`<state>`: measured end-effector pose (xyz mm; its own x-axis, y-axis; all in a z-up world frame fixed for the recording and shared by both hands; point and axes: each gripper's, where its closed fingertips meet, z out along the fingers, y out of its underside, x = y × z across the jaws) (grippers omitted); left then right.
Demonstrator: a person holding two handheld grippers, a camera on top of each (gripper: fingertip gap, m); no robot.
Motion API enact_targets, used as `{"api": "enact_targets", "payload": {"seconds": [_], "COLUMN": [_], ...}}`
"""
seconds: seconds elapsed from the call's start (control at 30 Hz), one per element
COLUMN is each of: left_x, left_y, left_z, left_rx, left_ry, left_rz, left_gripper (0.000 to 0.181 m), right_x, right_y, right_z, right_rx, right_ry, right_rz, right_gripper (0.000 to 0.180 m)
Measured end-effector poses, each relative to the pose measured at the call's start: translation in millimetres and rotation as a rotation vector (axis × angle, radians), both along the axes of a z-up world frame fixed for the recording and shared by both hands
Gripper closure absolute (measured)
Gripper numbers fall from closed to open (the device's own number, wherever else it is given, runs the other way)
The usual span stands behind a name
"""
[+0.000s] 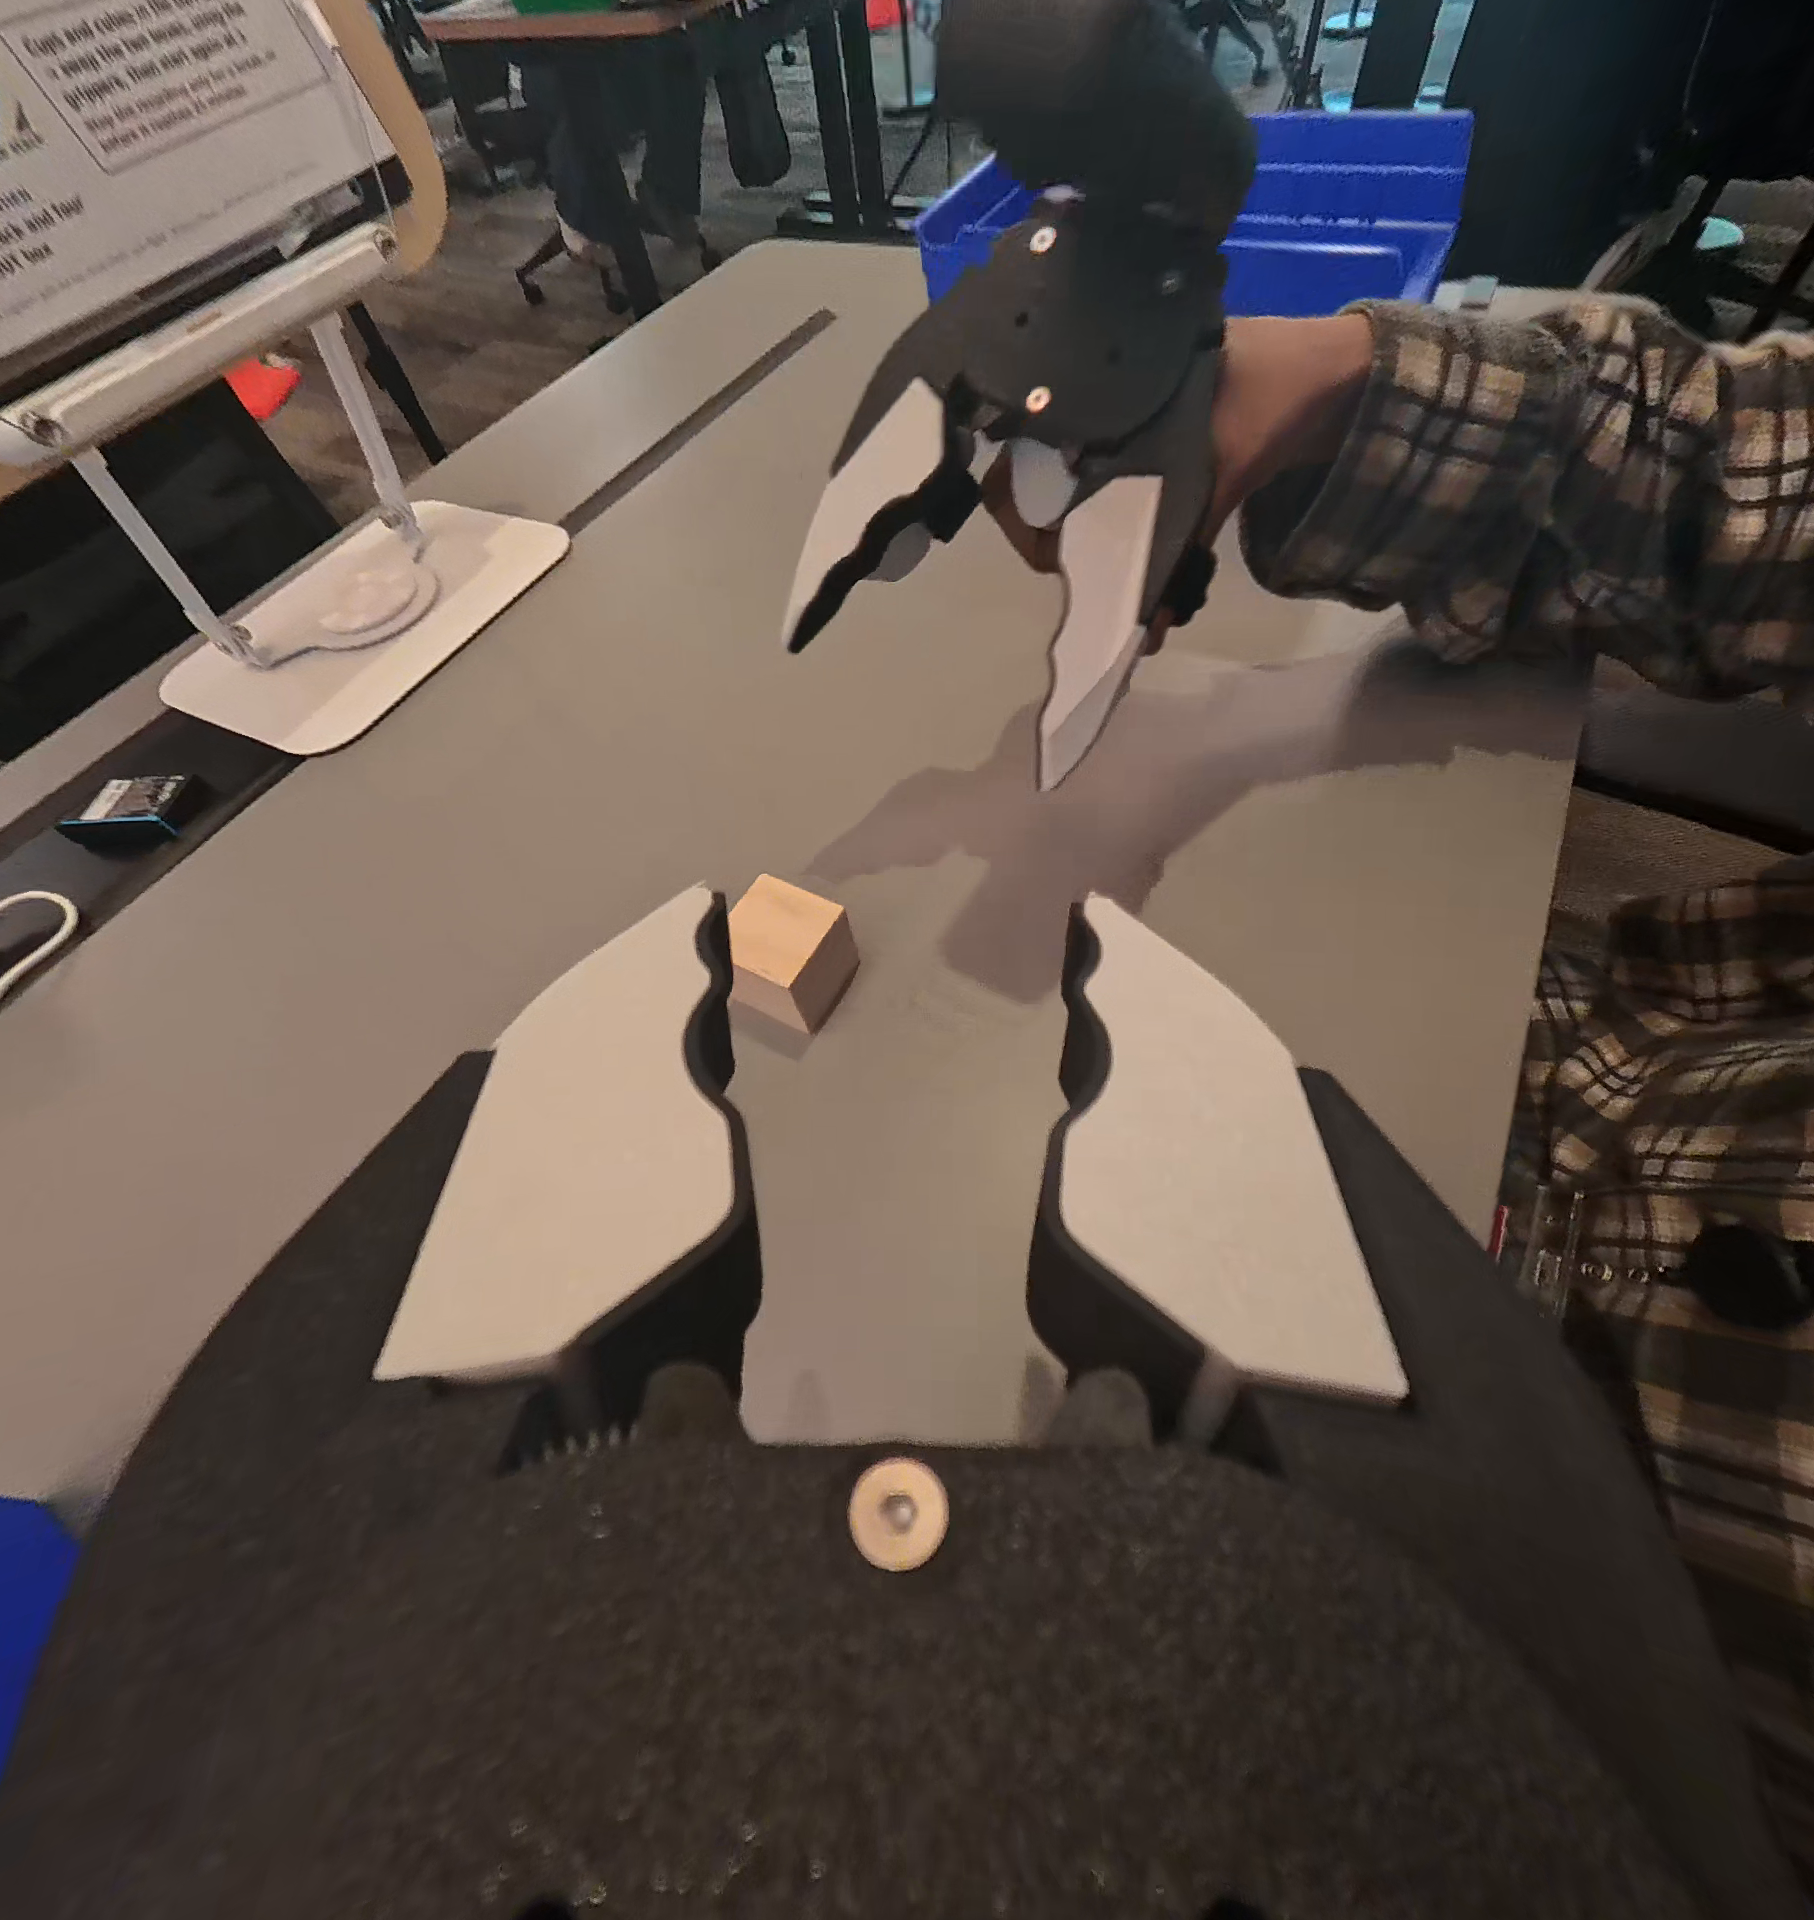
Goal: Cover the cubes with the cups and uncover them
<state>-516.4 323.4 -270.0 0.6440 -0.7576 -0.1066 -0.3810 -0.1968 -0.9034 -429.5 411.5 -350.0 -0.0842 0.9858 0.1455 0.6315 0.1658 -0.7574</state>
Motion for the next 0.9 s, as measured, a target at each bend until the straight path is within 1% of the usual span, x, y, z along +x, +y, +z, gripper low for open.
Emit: {"api": "enact_targets", "payload": {"seconds": [0.1,0.2,0.27,0.33,0.43,0.57,0.67,0.83,0.87,0.9], "left_x": [0.6,9.5,13.5,15.1,16.2,20.0,17.7,11.9,11.9,12.7], "left_y": [13.1,25.0,34.6,45.7,61.8,77.8,86.3,96.7,97.4,97.6], "left_z": [-11.4,-19.1,-28.7,-41.0,-61.3,-87.3,-106.9,-135.1,-139.3,-142.9], "left_rx": [-0.019,-0.050,-0.080,-0.101,-0.169,-0.285,-0.347,-0.436,-0.451,-0.465], "left_ry": [0.020,0.022,0.086,0.190,0.337,0.479,0.585,0.679,0.688,0.690], "left_rz": [-0.023,-0.092,-0.127,-0.155,-0.191,-0.250,-0.268,-0.260,-0.264,-0.272], "left_gripper": [0.120,0.119,0.117,0.115,0.110,0.105,0.104,0.104,0.106,0.112], "right_x": [14.8,25.8,30.9,35.2,41.3,50.1,52.0,51.6,51.3,50.7], "right_y": [-3.6,-7.2,-10.2,-14.3,-16.1,-11.6,-9.7,-10.6,-11.0,-11.2], "right_z": [-5.5,-6.3,-4.1,-0.4,-0.2,-10.8,-12.2,-13.5,-13.9,-14.3], "right_rx": [-0.015,-0.054,-0.085,-0.099,-0.089,-0.076,-0.102,-0.088,-0.083,-0.078], "right_ry": [0.084,0.162,0.201,0.231,0.230,0.184,0.191,0.181,0.177,0.175], "right_rz": [0.028,0.063,0.083,0.109,0.123,0.121,0.119,0.119,0.120,0.119], "right_gripper": [0.075,0.075,0.075,0.076,0.079,0.083,0.089,0.088,0.088,0.088]}}
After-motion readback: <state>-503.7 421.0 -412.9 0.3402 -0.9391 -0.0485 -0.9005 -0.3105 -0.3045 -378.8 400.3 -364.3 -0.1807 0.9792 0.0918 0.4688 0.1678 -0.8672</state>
